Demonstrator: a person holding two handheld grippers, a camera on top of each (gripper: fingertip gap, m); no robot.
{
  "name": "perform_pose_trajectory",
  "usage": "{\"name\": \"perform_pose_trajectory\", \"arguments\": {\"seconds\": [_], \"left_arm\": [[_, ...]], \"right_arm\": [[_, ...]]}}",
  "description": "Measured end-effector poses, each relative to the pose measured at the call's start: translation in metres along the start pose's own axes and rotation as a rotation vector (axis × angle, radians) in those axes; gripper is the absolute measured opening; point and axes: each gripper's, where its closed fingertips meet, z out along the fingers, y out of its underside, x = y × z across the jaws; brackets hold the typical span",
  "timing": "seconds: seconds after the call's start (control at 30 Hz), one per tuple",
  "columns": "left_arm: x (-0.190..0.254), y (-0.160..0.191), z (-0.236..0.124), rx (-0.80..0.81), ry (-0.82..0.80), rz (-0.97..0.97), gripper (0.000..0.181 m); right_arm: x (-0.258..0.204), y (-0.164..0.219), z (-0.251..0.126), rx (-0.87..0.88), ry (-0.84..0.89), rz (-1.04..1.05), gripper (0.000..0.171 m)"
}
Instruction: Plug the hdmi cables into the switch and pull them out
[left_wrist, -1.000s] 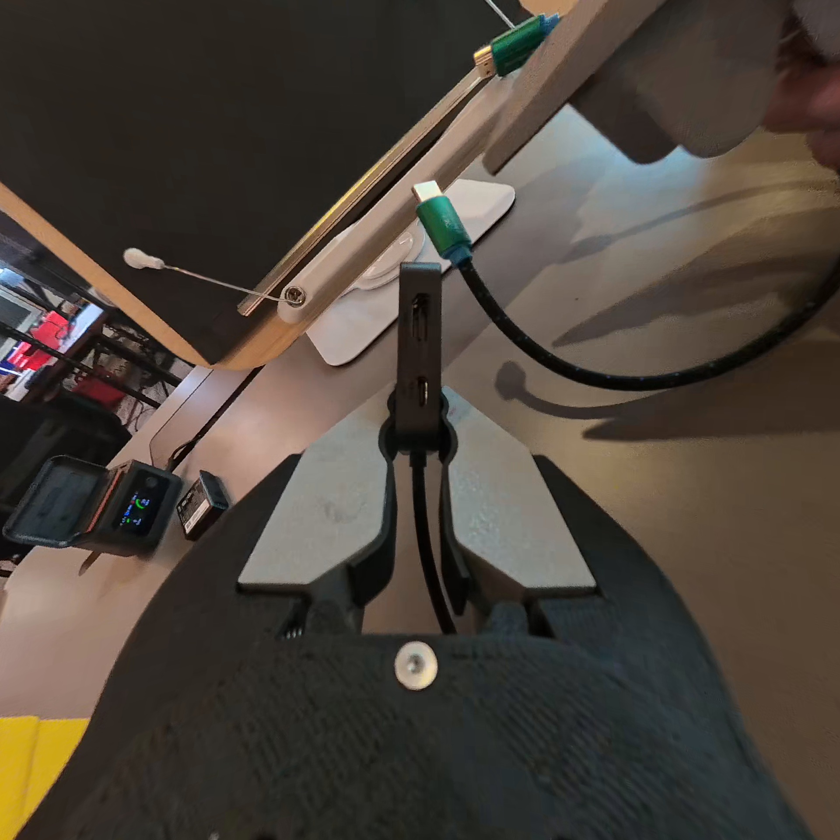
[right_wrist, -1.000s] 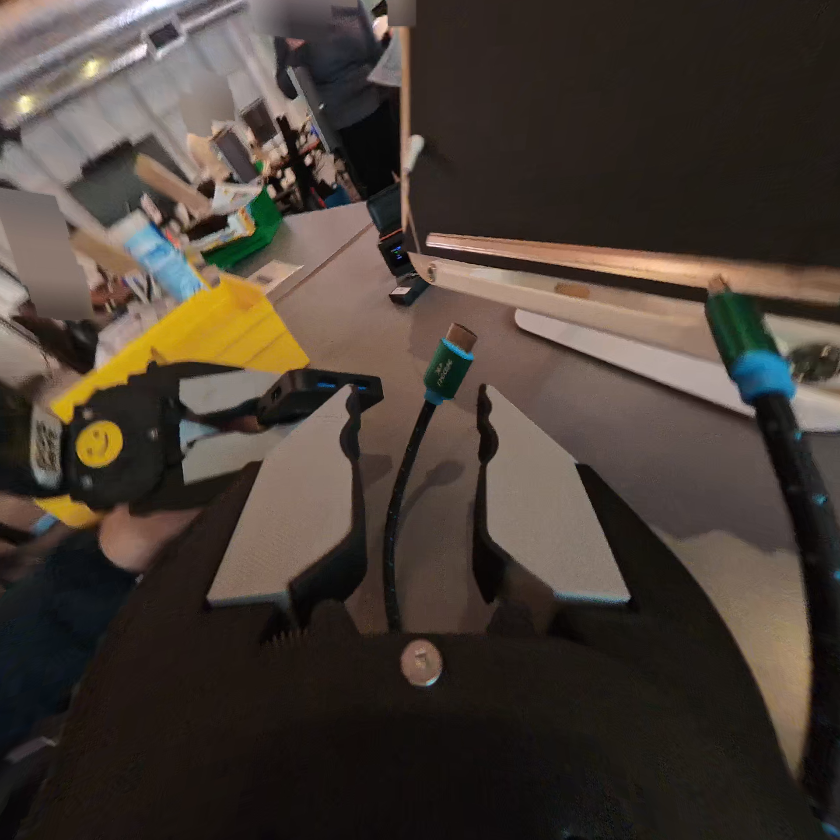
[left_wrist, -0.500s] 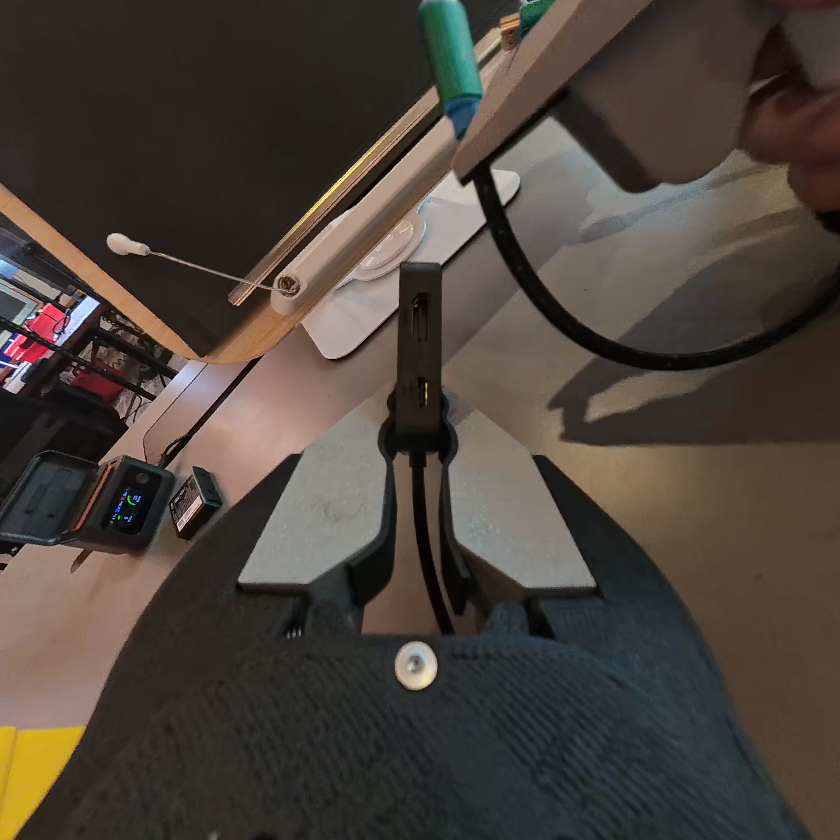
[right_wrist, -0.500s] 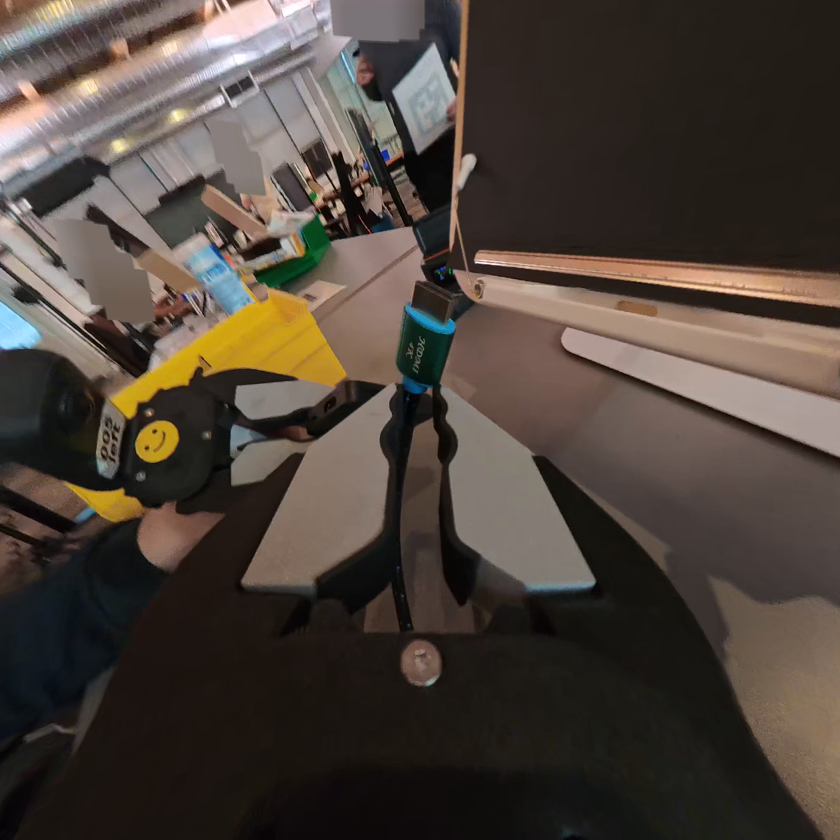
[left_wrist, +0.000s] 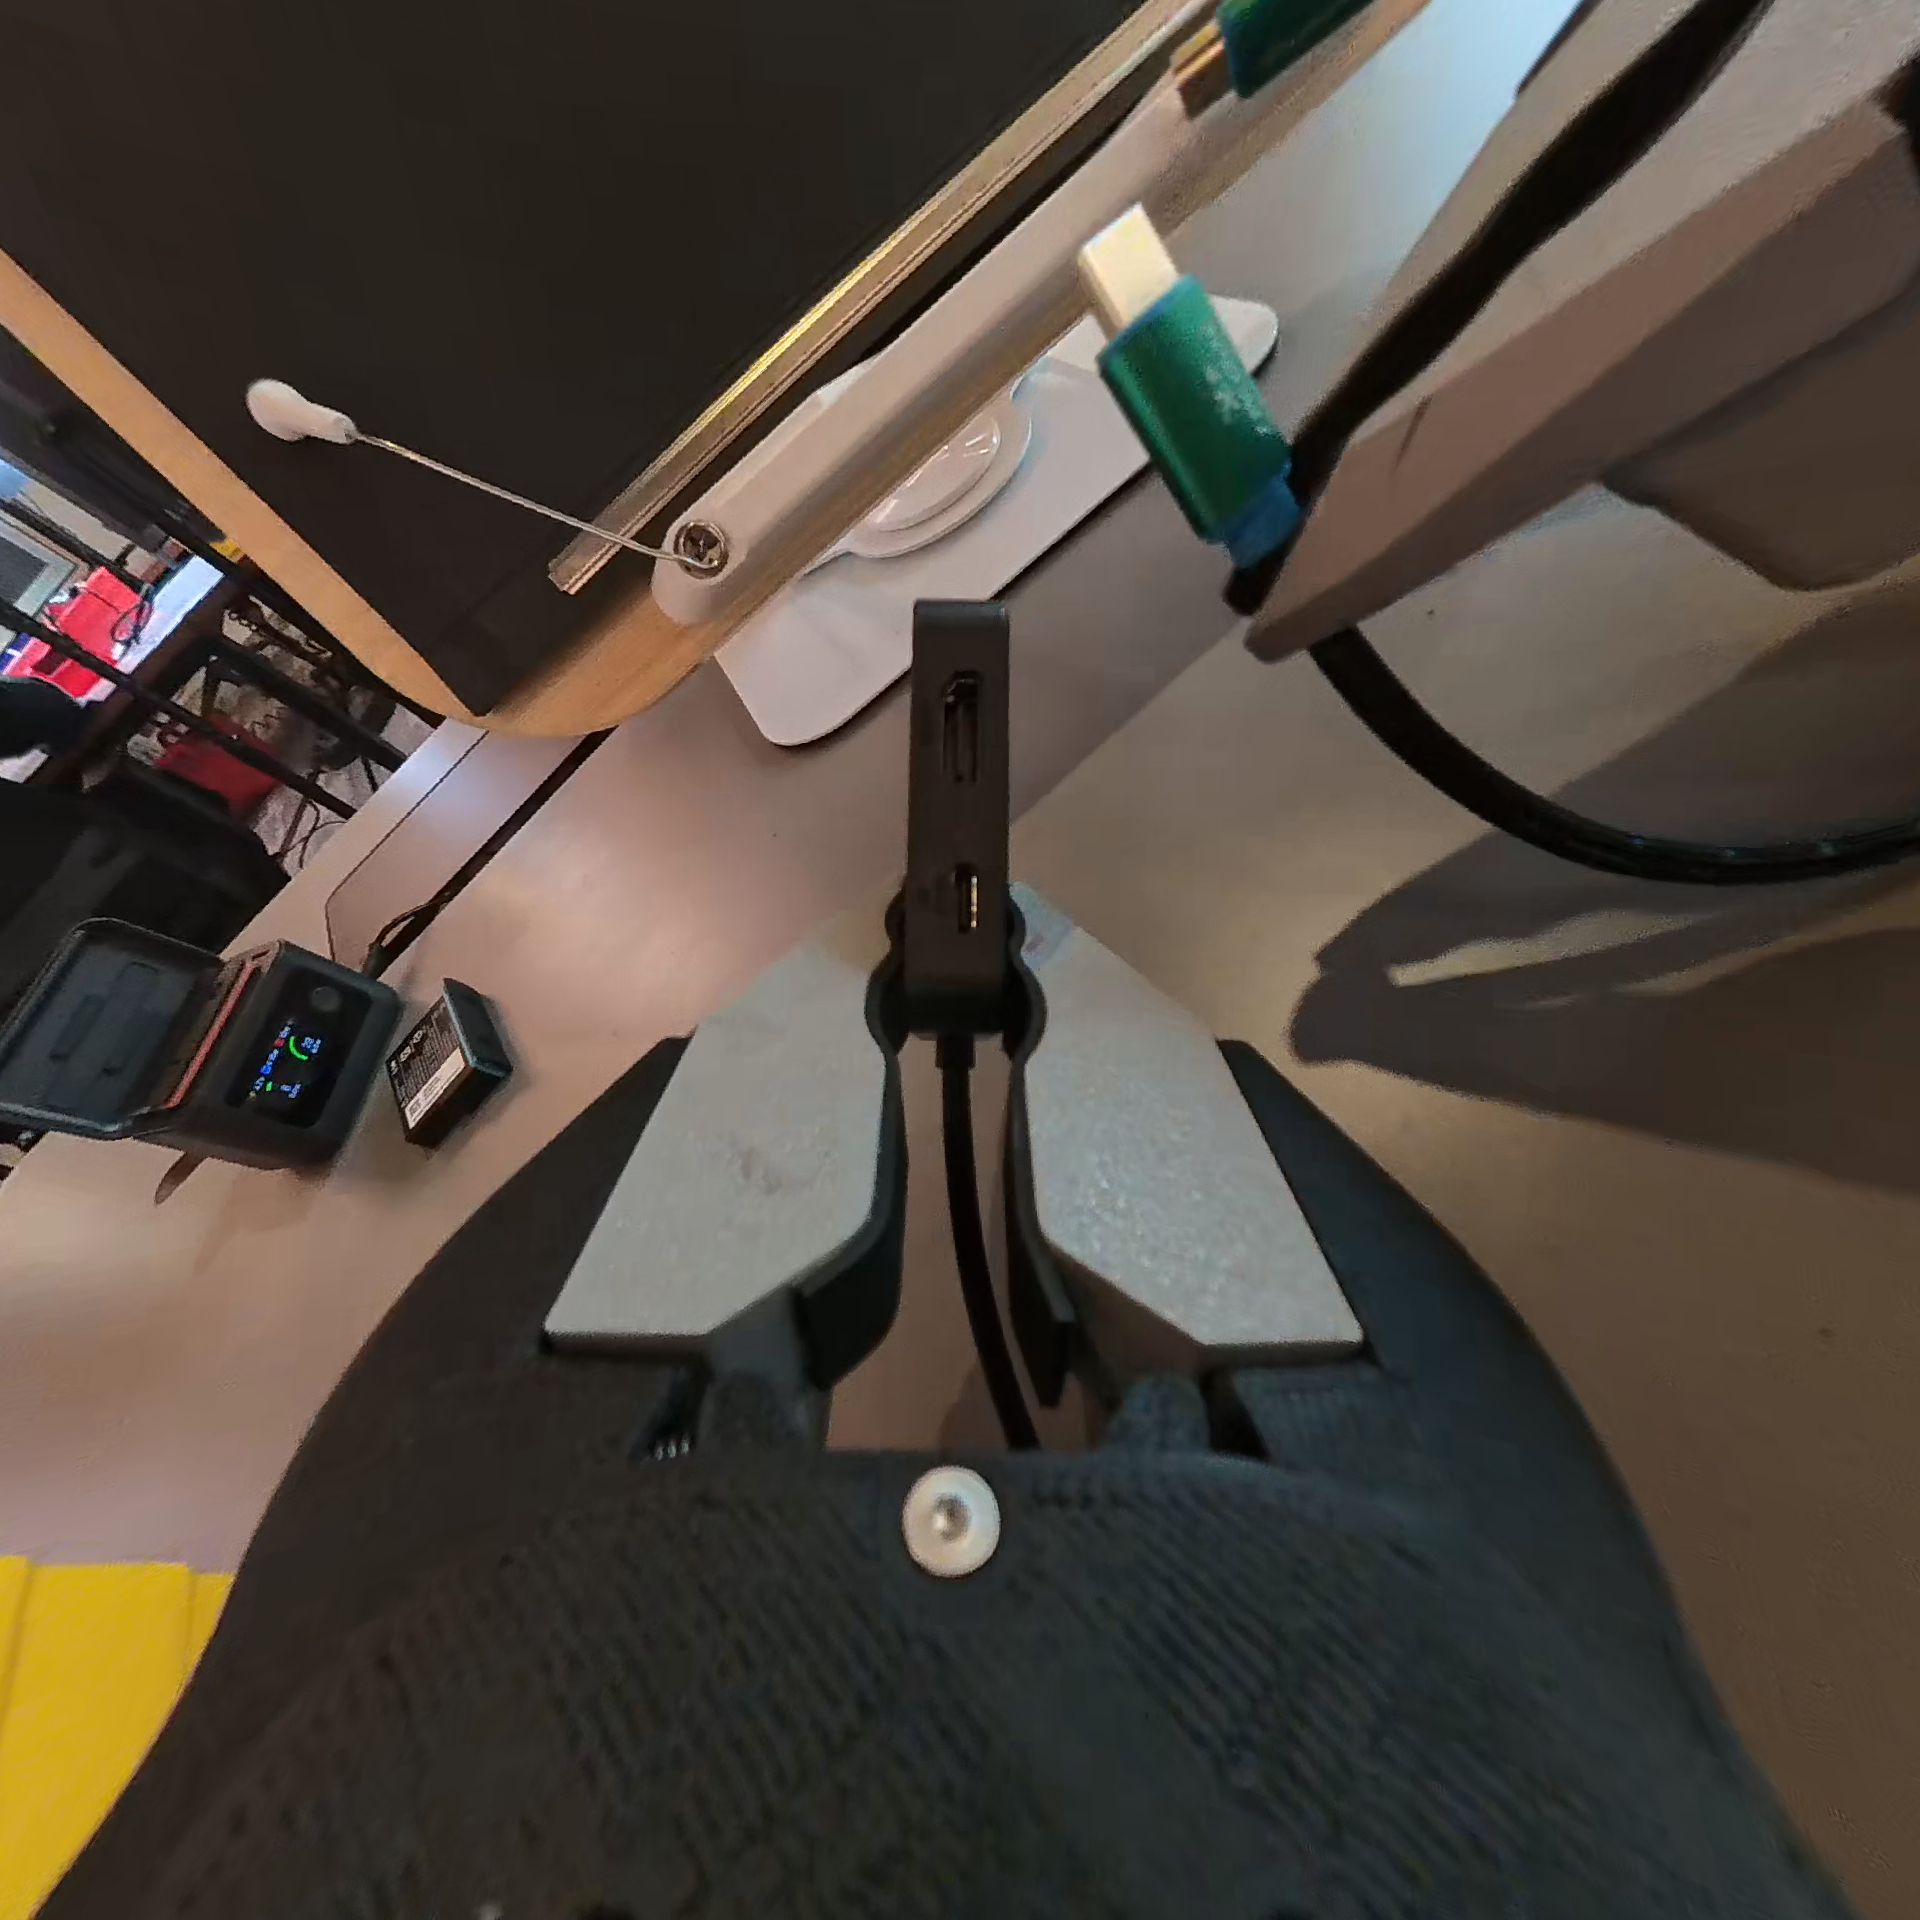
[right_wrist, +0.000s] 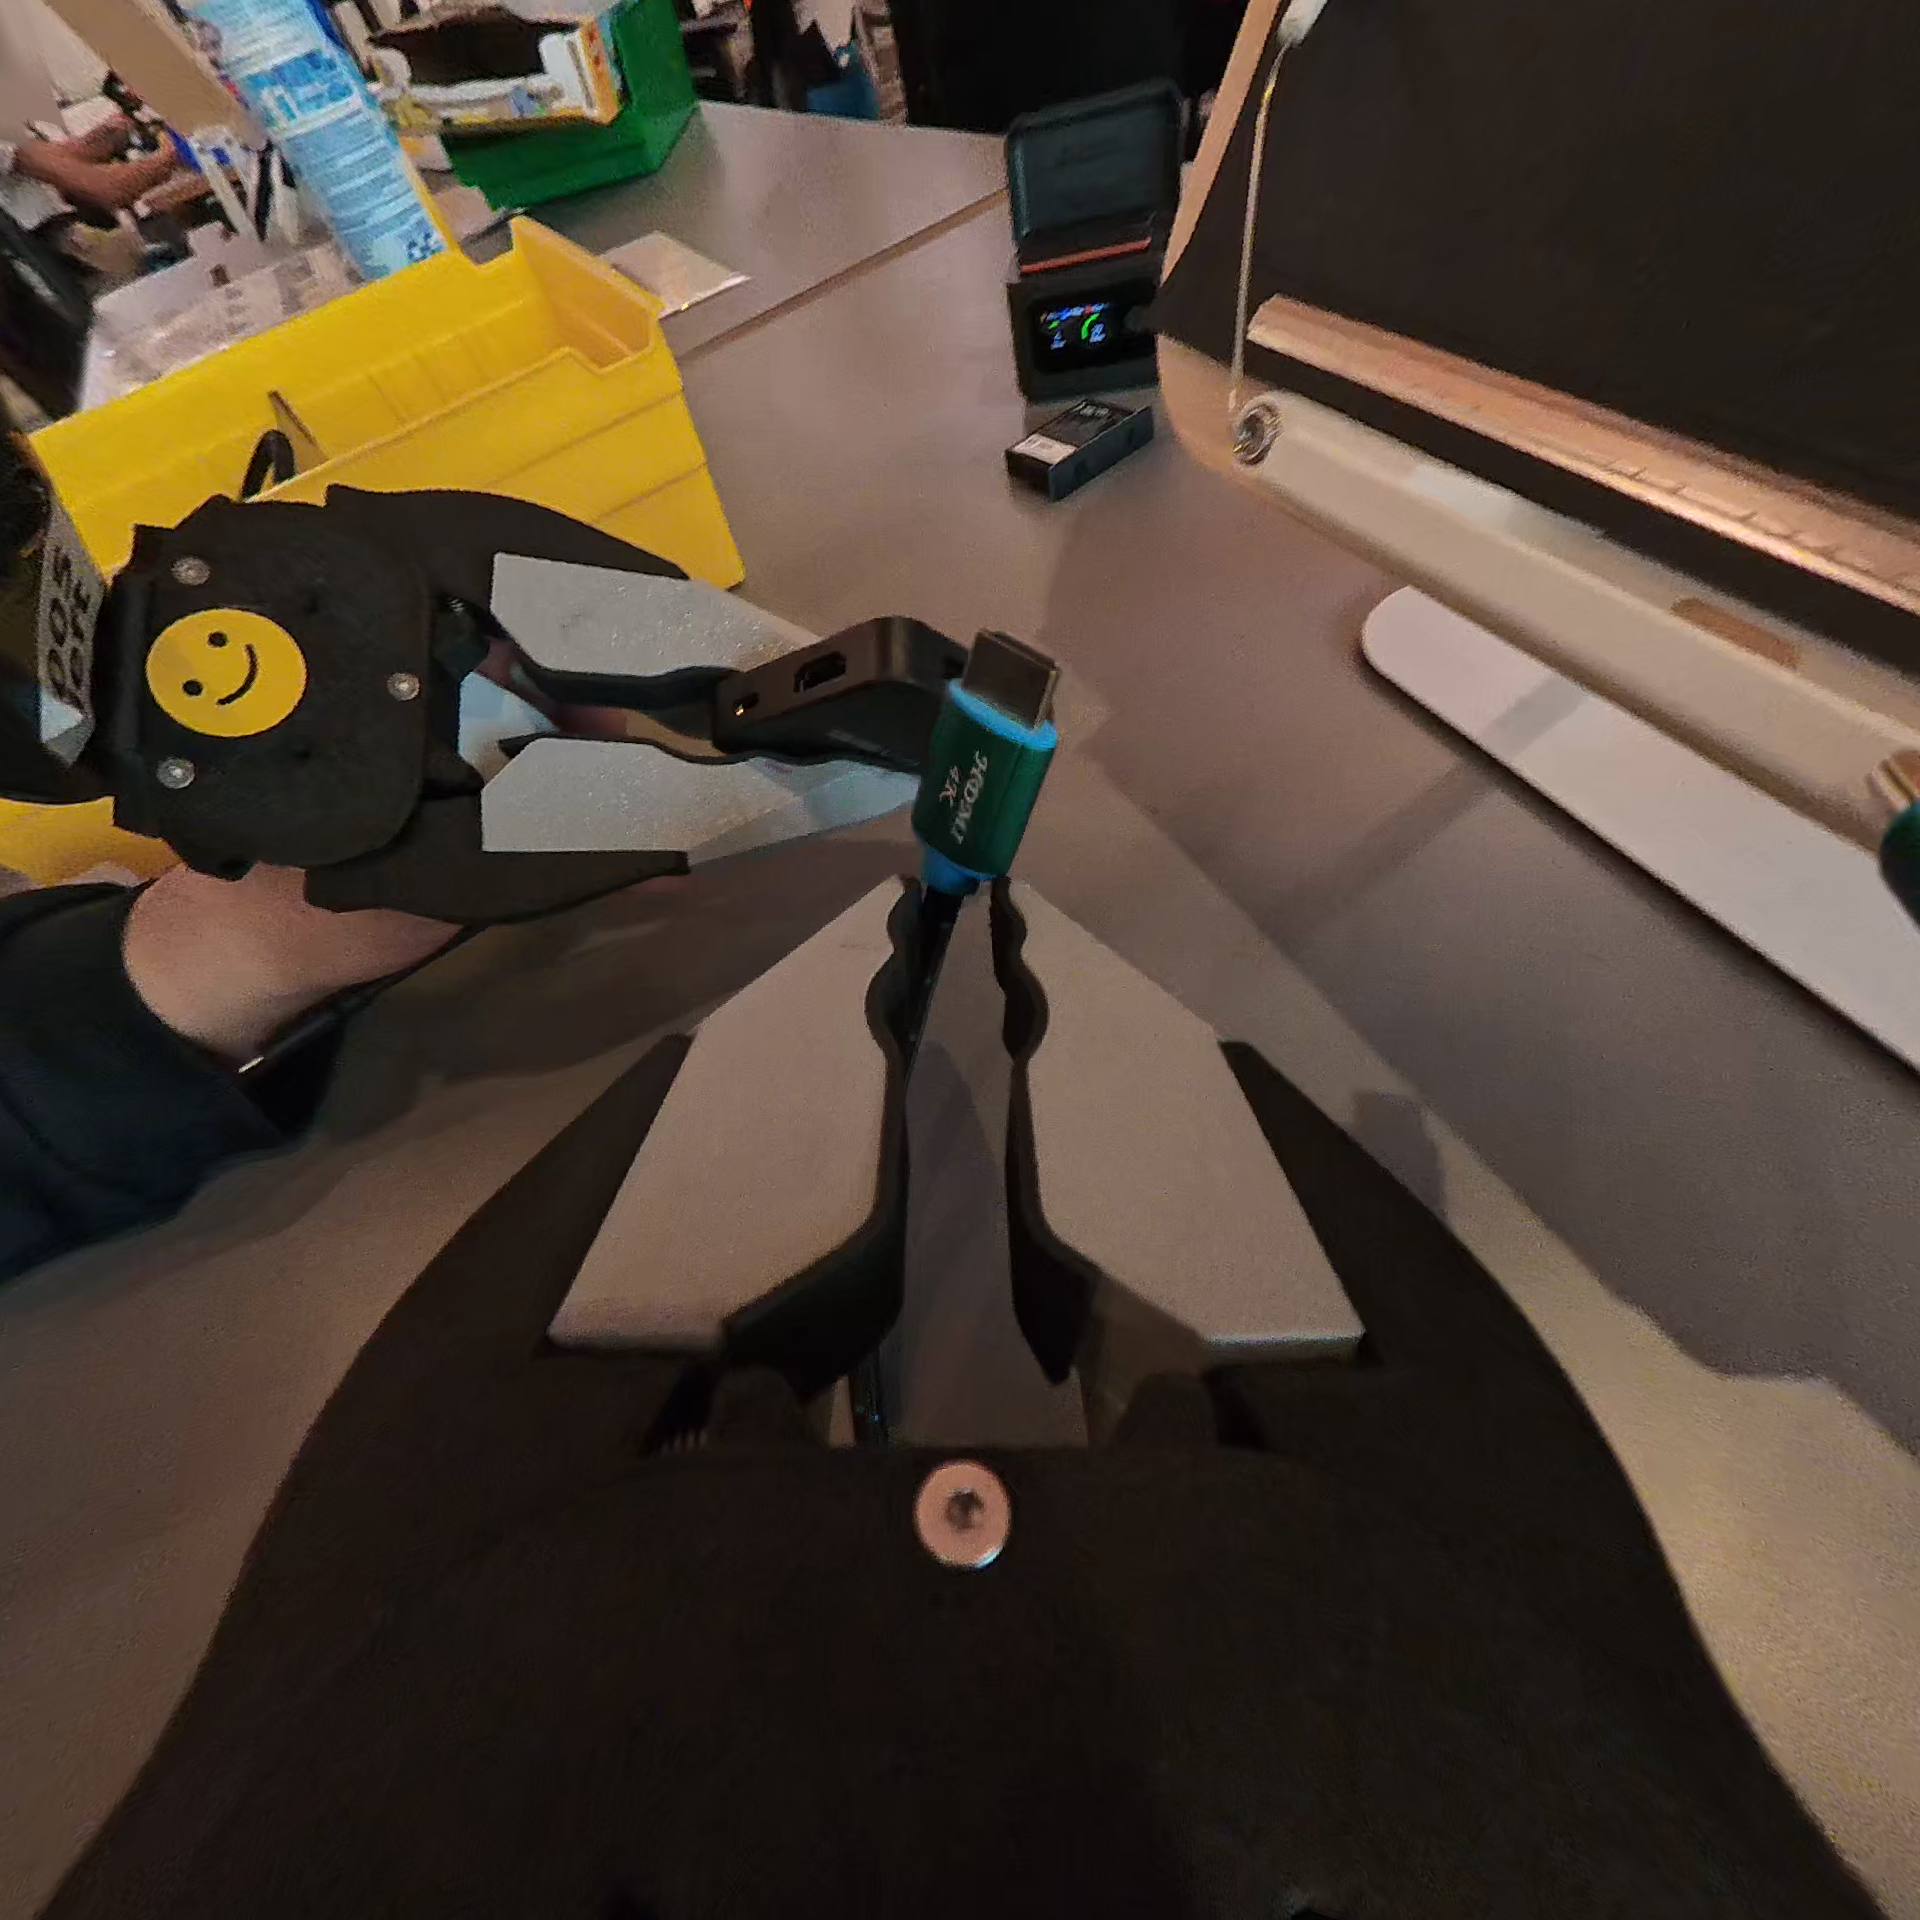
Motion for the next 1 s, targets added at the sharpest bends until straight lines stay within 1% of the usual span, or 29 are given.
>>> {"name": "perform_pose_trajectory", "arguments": {"seconds": [0.1,0.17,0.23,0.3,0.37,0.5,0.77,0.87,1.0], "left_arm": [[-0.007,0.007,0.001,-0.037,-0.036,-0.019,0.010],[-0.015,0.012,0.001,-0.054,-0.067,-0.032,0.011],[-0.018,0.009,0.000,-0.029,-0.082,-0.005,0.010],[-0.016,0.005,0.000,-0.004,-0.082,0.038,0.010],[-0.015,0.006,0.002,-0.006,-0.083,0.109,0.011],[-0.015,0.016,0.010,-0.036,-0.070,0.164,0.011],[-0.009,0.023,0.020,-0.075,-0.065,0.411,0.011],[0.001,0.019,0.021,-0.030,-0.003,0.417,0.011],[0.000,0.010,0.017,0.026,0.000,0.374,0.011]], "right_arm": [[-0.008,0.009,0.004,-0.046,-0.056,0.024,0.008],[-0.015,0.021,0.009,-0.115,-0.103,0.029,0.009],[-0.023,0.036,0.015,-0.196,-0.144,0.030,0.011],[-0.032,0.043,0.019,-0.243,-0.183,0.016,0.011],[-0.037,0.044,0.020,-0.252,-0.195,-0.004,0.011],[-0.039,0.044,0.019,-0.250,-0.199,-0.020,0.011],[-0.039,0.053,0.022,-0.299,-0.192,-0.020,0.012],[-0.040,0.058,0.024,-0.333,-0.179,-0.042,0.013],[-0.043,0.061,0.025,-0.350,-0.182,-0.056,0.013]]}}
